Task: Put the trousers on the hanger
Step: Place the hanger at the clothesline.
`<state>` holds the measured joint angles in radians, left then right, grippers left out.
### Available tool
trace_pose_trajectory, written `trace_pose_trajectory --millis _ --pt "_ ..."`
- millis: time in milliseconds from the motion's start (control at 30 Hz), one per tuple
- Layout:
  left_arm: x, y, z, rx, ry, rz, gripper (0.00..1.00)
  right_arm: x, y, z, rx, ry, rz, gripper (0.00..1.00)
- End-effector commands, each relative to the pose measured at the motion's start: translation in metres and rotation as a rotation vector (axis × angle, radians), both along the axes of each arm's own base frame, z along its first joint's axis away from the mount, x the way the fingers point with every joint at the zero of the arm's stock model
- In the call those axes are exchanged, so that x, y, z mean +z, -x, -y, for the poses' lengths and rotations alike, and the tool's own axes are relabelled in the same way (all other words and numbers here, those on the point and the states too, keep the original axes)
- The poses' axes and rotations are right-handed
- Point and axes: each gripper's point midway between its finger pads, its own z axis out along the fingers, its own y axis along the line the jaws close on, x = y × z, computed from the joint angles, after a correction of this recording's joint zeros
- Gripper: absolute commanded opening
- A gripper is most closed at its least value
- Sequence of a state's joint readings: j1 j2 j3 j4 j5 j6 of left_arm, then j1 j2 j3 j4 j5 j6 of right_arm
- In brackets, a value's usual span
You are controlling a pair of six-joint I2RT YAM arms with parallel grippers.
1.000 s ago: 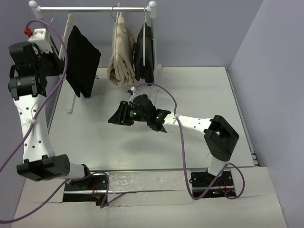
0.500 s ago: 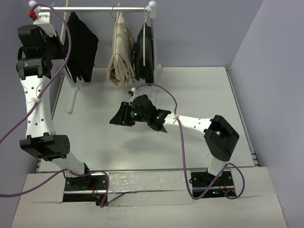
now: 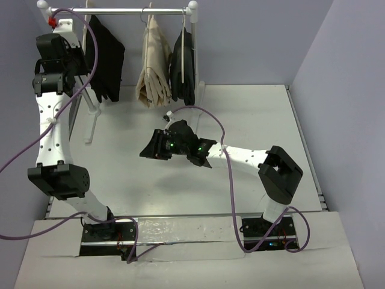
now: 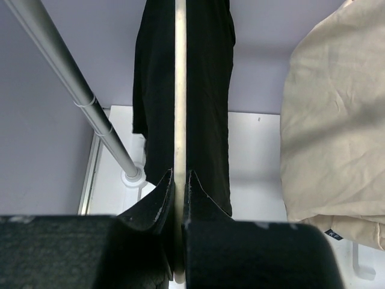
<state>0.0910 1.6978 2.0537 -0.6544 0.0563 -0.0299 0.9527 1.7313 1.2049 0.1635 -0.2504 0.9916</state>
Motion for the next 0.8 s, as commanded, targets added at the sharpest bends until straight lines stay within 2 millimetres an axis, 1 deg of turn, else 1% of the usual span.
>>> trace_pose_trajectory --millis 0,33,67,100,167,233,333,367,400,433,467,500,533,567,600,667,700,767 --pt "0.043 0.008 0.006 -0.014 -0.008 0.148 0.01 0.012 -0.007 0.004 -0.015 -0.004 0.044 0.46" --pt "0.047 0.011 0.008 -0.019 -0.003 0.157 0.06 0.010 -0.008 0.005 -0.012 0.001 0.042 0.47" --pt "0.049 0.013 0.009 -0.021 0.000 0.162 0.27 0.007 -0.008 0.006 -0.013 0.012 0.037 0.48" --pt "0.050 0.014 0.009 -0.020 0.005 0.163 0.39 0.006 -0.010 0.008 -0.017 0.019 0.038 0.48" --pt "0.057 0.018 0.010 -0.019 0.011 0.176 0.56 0.003 -0.013 0.014 -0.031 0.034 0.043 0.49" --pt "0.059 0.022 0.010 -0.021 0.017 0.174 0.61 0.001 -0.013 0.022 -0.041 0.052 0.050 0.50" --pt "0.059 0.027 0.013 -0.026 0.029 0.166 0.65 -0.006 -0.016 0.034 -0.059 0.077 0.051 0.51" --pt "0.060 0.028 0.012 -0.023 0.029 0.166 0.66 -0.008 -0.020 0.039 -0.075 0.080 0.048 0.51" --pt "0.060 0.031 0.012 -0.021 0.032 0.164 0.66 -0.017 -0.020 0.046 -0.084 0.097 0.034 0.51" --pt "0.056 0.033 0.013 -0.020 0.034 0.152 0.68 -0.015 -0.026 0.054 -0.103 0.096 0.040 0.51" --pt "0.056 0.035 0.012 -0.017 0.032 0.149 0.69 -0.017 -0.029 0.060 -0.119 0.108 0.047 0.51" --pt "0.058 0.039 0.012 -0.013 0.029 0.153 0.69 -0.020 -0.031 0.066 -0.130 0.121 0.050 0.51" --pt "0.054 0.041 0.012 -0.012 0.029 0.141 0.71 -0.028 -0.032 0.075 -0.143 0.149 0.042 0.52" --pt "0.056 0.046 0.011 -0.006 0.025 0.144 0.72 -0.030 -0.038 0.086 -0.166 0.163 0.051 0.52" --pt "0.056 0.049 0.010 -0.005 0.024 0.143 0.73 -0.032 -0.040 0.092 -0.177 0.178 0.054 0.52" --pt "0.051 0.053 0.011 -0.002 0.023 0.127 0.77 -0.036 -0.045 0.106 -0.198 0.209 0.063 0.52" --pt "0.053 0.057 0.010 0.002 0.020 0.130 0.79 -0.038 -0.050 0.118 -0.224 0.221 0.065 0.52" --pt "0.047 0.063 0.007 0.016 0.015 0.109 0.83 -0.040 -0.053 0.131 -0.244 0.236 0.068 0.53"
